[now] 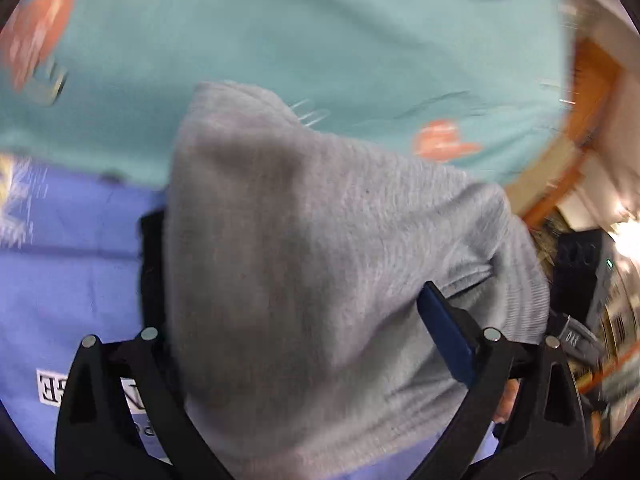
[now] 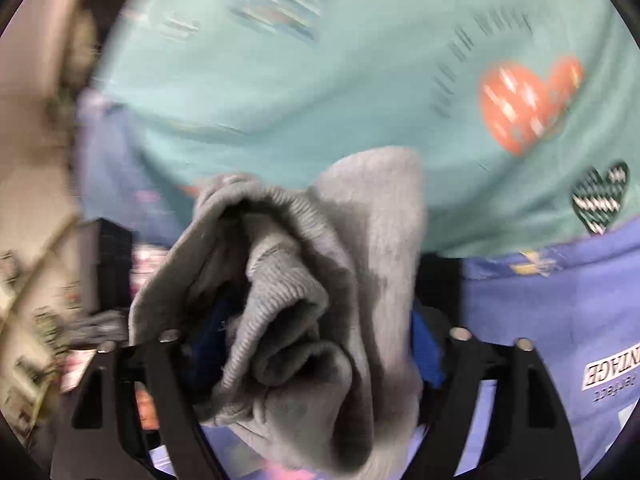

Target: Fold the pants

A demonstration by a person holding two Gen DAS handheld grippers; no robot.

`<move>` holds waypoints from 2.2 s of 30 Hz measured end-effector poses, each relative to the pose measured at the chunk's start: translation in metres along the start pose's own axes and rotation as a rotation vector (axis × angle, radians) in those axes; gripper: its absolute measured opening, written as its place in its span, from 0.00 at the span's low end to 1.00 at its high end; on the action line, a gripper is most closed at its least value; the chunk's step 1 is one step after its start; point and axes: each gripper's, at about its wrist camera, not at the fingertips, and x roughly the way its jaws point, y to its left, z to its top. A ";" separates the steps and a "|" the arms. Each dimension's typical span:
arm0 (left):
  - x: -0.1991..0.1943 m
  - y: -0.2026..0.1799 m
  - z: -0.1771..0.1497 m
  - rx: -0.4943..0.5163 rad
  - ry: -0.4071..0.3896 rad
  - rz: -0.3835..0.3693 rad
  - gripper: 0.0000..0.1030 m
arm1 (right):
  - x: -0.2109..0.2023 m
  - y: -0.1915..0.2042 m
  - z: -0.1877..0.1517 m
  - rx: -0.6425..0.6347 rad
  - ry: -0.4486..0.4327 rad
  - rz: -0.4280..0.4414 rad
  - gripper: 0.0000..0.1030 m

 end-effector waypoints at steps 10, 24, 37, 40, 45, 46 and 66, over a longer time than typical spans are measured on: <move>-0.135 0.003 -0.088 0.062 -0.228 -0.034 0.98 | -0.100 -0.019 -0.079 0.083 -0.169 0.058 0.91; -0.198 -0.042 -0.389 0.295 -0.378 0.435 0.98 | -0.197 0.010 -0.353 -0.102 -0.230 -0.278 0.99; -0.189 -0.040 -0.430 0.302 -0.410 0.596 0.98 | -0.213 0.015 -0.398 -0.163 -0.269 -0.415 0.99; -0.188 -0.039 -0.430 0.294 -0.411 0.643 0.98 | -0.208 0.020 -0.398 -0.195 -0.249 -0.429 0.99; -0.190 -0.032 -0.426 0.271 -0.390 0.633 0.98 | -0.203 0.020 -0.398 -0.207 -0.223 -0.430 0.99; -0.189 -0.031 -0.426 0.268 -0.386 0.630 0.98 | -0.203 0.017 -0.397 -0.193 -0.217 -0.427 0.99; -0.184 -0.031 -0.426 0.269 -0.362 0.625 0.98 | -0.202 0.005 -0.395 -0.139 -0.198 -0.444 0.99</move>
